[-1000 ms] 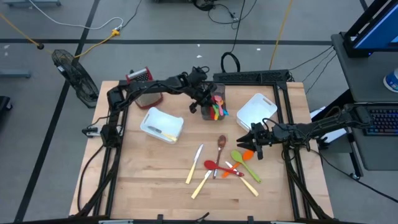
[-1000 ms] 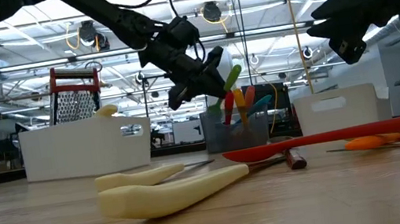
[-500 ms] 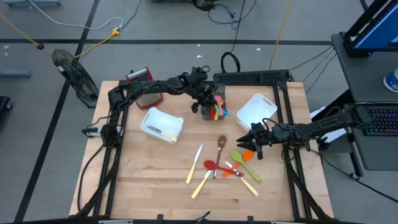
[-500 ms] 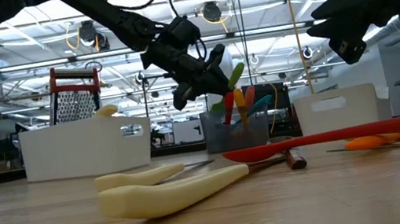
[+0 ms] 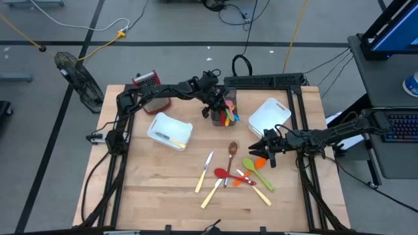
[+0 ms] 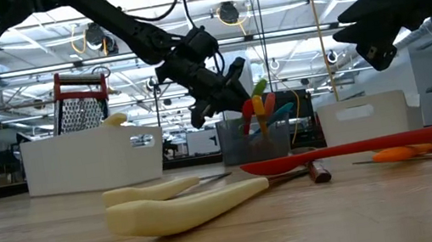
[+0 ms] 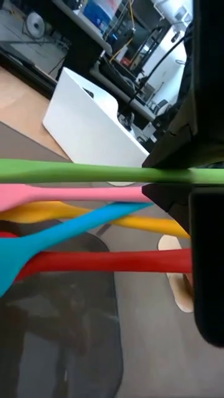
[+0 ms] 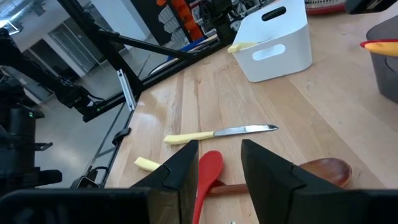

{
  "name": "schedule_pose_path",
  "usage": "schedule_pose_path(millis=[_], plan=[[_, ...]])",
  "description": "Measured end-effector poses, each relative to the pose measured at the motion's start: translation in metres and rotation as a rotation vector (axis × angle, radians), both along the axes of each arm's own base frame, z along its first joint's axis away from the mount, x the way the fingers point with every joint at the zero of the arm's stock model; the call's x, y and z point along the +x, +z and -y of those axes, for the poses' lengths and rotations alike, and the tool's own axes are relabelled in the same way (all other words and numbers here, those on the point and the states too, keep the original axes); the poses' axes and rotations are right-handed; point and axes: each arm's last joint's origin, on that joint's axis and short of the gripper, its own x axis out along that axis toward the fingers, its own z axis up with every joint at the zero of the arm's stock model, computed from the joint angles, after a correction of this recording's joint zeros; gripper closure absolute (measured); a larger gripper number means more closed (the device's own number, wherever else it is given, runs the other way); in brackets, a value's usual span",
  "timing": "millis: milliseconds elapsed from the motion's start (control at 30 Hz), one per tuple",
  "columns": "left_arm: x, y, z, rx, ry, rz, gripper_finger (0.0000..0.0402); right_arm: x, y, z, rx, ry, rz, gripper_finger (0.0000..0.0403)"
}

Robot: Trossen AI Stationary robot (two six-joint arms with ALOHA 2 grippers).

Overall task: Pick & Place Kitchen Items
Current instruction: Put the green spatula into the black bin

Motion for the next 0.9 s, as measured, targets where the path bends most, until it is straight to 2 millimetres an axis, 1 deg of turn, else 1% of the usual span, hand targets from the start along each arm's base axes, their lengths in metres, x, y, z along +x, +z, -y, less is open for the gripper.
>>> schedule_pose_path(millis=[567,700,900], plan=[[0.0,-0.002,0.001,0.071,-0.018,-0.022,0.0277,0.0,-0.001,0.0,-0.032,0.01,-0.001,0.0289],[-0.002,0.006,0.001,0.102,-0.081,0.022,0.025,0.0,-0.001,0.0,-0.034,0.011,-0.008,0.0289],[-0.005,0.026,0.005,0.104,-0.113,0.087,0.0217,0.0,-0.001,0.0,-0.034,0.011,-0.011,0.0289]])
